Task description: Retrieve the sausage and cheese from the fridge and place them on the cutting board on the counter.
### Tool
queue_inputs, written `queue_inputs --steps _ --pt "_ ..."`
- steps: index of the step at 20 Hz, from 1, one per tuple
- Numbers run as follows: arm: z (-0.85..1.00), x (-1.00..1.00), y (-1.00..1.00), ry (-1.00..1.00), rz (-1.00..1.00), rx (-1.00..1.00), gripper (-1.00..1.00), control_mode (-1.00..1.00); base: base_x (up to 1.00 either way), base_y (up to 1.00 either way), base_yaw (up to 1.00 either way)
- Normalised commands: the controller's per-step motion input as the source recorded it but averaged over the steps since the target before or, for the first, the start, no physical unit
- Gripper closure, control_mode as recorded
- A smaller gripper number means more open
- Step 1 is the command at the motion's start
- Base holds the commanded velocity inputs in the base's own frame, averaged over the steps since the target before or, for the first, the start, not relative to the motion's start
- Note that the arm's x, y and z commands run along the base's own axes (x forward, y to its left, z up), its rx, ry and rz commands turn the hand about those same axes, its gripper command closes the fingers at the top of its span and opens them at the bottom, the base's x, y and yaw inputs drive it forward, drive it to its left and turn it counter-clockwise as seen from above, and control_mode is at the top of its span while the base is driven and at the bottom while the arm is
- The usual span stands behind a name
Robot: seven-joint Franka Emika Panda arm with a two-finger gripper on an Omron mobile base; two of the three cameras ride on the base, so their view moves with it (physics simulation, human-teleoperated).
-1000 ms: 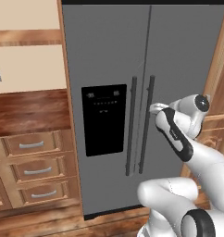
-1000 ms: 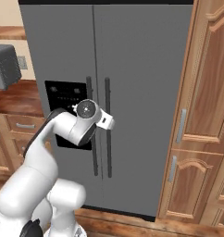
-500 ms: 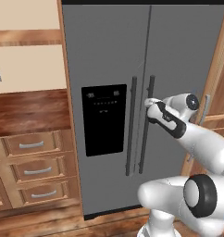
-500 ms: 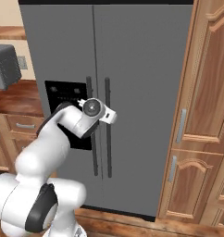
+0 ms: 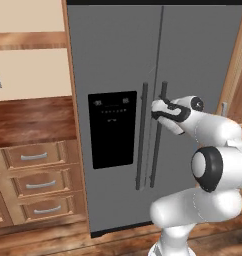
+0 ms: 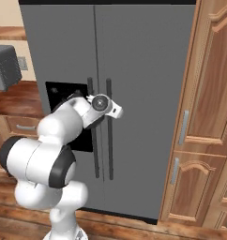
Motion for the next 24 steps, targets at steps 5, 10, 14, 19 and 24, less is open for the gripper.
queue_inputs --steps 5,10,14,19,24 --pt "-0.13 0.59 -0.22 -0.02 0.0 0.0 -1.0 -1.0 0.0 0.0 0.0" --pt "-0.22 0.53 -0.04 -0.05 0.0 0.01 -1.0 -1.0 0.0 0.0 0.0" --pt "-0.18 0.43 0.0 -0.02 0.0 0.01 -1.0 -1.0 0.0 0.0 0.0" --pt "-0.08 0.21 0.0 0.0 0.0 0.0 1.0 -1.0 0.0 0.0 0.0" --pt "0.0 -0.02 0.0 0.0 0.0 0.0 1.0 -1.0 0.0 0.0 0.0"
